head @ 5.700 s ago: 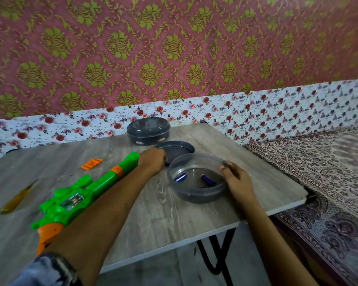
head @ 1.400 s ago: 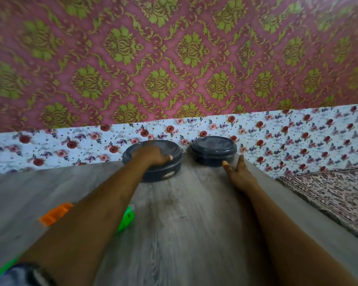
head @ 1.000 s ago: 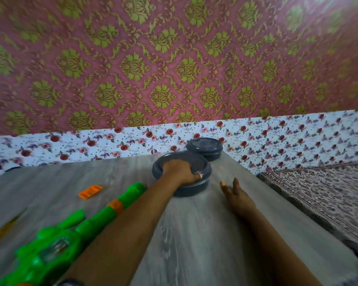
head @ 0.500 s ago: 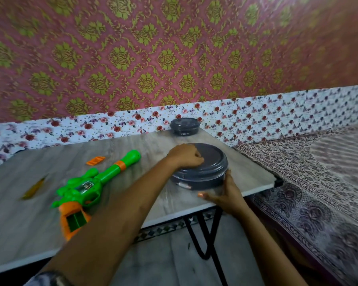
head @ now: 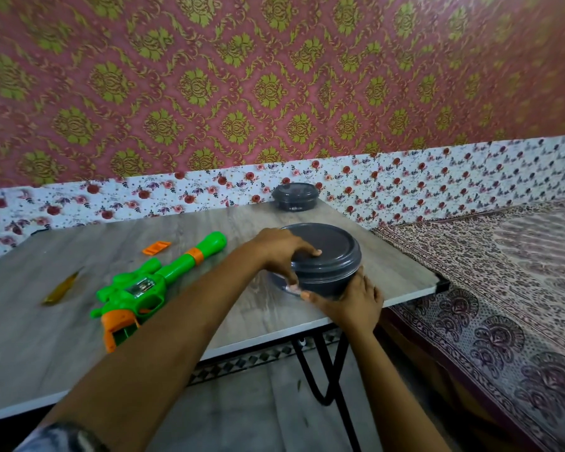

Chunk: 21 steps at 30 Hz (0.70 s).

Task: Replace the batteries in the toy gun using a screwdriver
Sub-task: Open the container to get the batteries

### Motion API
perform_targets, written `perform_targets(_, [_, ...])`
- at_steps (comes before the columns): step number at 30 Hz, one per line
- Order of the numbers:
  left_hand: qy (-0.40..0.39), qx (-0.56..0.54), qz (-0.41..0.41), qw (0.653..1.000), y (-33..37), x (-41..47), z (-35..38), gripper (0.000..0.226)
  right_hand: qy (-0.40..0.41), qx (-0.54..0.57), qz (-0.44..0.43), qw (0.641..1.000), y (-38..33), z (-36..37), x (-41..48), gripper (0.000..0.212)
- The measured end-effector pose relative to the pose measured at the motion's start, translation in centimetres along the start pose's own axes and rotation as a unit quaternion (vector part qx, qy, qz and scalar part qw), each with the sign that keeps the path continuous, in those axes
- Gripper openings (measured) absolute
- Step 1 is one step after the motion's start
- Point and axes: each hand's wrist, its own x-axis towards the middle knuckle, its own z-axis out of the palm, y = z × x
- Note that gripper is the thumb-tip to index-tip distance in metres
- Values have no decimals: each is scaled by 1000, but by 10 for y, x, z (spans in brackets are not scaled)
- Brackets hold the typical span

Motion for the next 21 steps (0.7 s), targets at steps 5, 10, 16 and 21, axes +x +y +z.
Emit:
perform_targets(5, [21,26,25,999,2,3,-4,73,9,9,1,1000,-2,-1,-1,122])
perform_targets(10, [17,58,58,996,1,4,-12,72,-3,11,-2,1000,-3,-5,-2,121])
perform_targets(16, [13,17,59,998,-6,5,-18,67,-17,18,5,1000,-4,-7,-4,123])
perform_targets(21, [89,-188,30,978,-32,0,-31,46,-16,29,5,999,-3,-8,-2,123])
